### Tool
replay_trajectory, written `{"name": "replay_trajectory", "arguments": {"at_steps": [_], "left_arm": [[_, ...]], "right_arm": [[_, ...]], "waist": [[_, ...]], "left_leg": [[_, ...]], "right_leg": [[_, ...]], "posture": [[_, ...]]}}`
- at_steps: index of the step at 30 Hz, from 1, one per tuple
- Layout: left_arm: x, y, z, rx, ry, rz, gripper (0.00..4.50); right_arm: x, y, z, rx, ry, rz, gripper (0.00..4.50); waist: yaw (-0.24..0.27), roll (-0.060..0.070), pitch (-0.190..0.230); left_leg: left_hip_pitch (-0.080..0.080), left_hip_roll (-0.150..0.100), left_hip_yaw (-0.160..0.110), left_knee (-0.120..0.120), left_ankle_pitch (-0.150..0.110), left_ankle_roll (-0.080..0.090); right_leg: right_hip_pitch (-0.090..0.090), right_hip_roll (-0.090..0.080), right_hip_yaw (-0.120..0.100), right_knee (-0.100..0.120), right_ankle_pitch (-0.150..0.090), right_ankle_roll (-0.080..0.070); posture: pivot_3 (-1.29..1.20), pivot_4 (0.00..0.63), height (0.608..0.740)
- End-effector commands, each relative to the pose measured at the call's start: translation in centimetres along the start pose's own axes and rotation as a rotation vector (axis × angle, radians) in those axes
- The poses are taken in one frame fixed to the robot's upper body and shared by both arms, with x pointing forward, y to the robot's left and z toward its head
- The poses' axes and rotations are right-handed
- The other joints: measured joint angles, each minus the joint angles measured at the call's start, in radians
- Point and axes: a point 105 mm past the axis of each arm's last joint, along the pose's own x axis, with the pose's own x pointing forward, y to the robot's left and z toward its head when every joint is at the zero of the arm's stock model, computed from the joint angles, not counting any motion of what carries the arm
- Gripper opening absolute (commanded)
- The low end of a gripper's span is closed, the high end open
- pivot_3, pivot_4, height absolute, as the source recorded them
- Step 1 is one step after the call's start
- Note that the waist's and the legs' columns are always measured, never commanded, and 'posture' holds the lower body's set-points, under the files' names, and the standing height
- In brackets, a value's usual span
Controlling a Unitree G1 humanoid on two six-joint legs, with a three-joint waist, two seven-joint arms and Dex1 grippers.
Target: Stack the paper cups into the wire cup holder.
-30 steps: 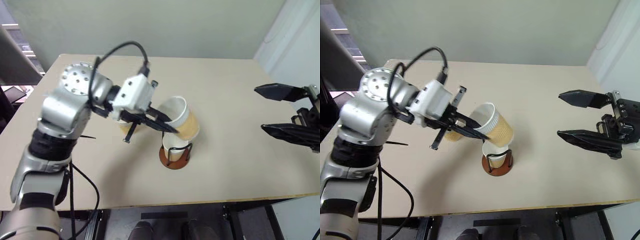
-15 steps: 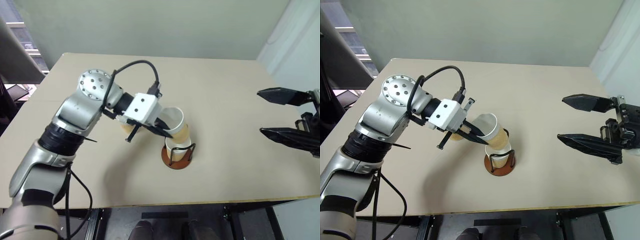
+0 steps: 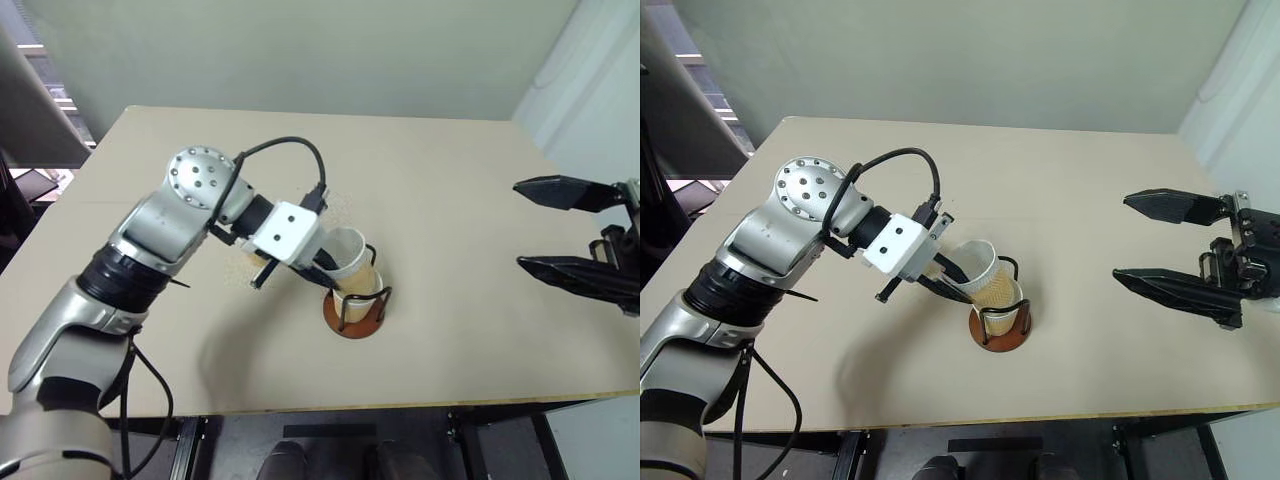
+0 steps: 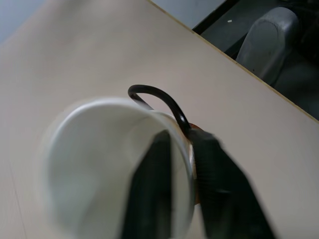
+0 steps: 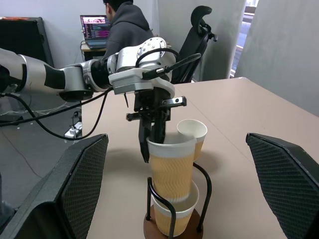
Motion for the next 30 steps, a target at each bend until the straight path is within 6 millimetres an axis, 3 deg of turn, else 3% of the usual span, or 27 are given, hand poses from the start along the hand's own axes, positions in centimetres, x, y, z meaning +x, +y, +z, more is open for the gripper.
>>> {"name": "replay_trajectory", "arguments": {"at_steps": [1, 7, 8, 12, 16, 19, 23, 30], "left_arm": [[-0.3, 0.2, 0.8, 0.056, 0.009, -0.028, 2.11], [-0.3, 0.8, 1.0, 0.067, -0.005, -0.005, 4.27], [-0.7, 1.2, 1.1, 0.056, -0.012, 0.023, 4.47], [-3.1, 2.1, 0.4, -0.016, -0.009, 0.158, 4.47], [-7.8, 1.3, -3.8, -0.204, 0.135, 0.37, 4.47], [-9.7, -0.8, -6.9, -0.326, 0.219, 0.431, 4.47], [-10.1, -1.8, -8.6, -0.402, 0.237, 0.457, 4.47], [-8.4, -2.1, -10.0, -0.435, 0.252, 0.403, 4.47]], "right_arm": [[-0.2, 0.3, 0.9, -0.061, 0.005, -0.013, 4.5], [-0.2, 0.3, 0.7, -0.061, 0.015, -0.022, 4.5], [-0.2, 0.3, 0.6, -0.061, 0.016, -0.023, 4.5], [-0.3, 0.3, 0.6, -0.061, 0.018, -0.027, 4.5], [-0.3, 0.4, 0.6, -0.058, 0.017, -0.023, 4.5], [-0.3, 0.4, 0.6, -0.057, 0.015, -0.014, 4.5], [-0.3, 0.2, 0.6, -0.056, 0.02, -0.009, 4.5], [-0.4, 0.1, 0.7, -0.064, 0.029, -0.013, 4.5]], "waist": [[0.0, 0.0, 0.0], [0.001, 0.0, 0.0], [0.001, 0.0, 0.0], [0.0, 0.0, 0.0], [-0.01, 0.0, 0.0], [-0.013, 0.002, -0.001], [-0.001, 0.001, -0.001], [0.005, 0.001, -0.001]], "left_leg": [[0.0, 0.0, 0.0, 0.0, 0.0, 0.0], [0.0, 0.0, 0.0, 0.0, 0.0, 0.0], [0.0, 0.0, 0.0, 0.0, 0.0, 0.0], [0.0, 0.0, 0.001, 0.001, 0.0, 0.0], [0.0, 0.0, 0.001, 0.0, 0.0, 0.0], [0.002, 0.0, 0.0, -0.002, 0.0, 0.0], [0.001, -0.001, -0.002, 0.0, -0.001, 0.002], [0.0, -0.003, 0.0, 0.002, -0.002, 0.005]], "right_leg": [[0.0, 0.0, 0.0, 0.0, 0.0, 0.0], [0.0, 0.0, 0.0, 0.0, 0.0, 0.0], [0.0, 0.0, 0.0, 0.0, 0.0, 0.0], [0.0, 0.0, 0.0, 0.0, 0.0, 0.001], [-0.001, 0.001, 0.003, 0.0, 0.0, 0.001], [-0.002, 0.001, 0.008, 0.0, -0.001, 0.002], [-0.003, 0.001, 0.013, 0.0, 0.0, 0.005], [-0.004, 0.0, 0.015, 0.0, 0.001, 0.006]], "posture": [[0.0, 0.15, 0.74], [0.0, 0.15, 0.74], [0.0, 0.15, 0.74], [0.0, 0.15, 0.74], [0.0, 0.15, 0.74], [0.0, 0.15, 0.74], [0.0, 0.15, 0.74], [0.0, 0.15, 0.74]]}}
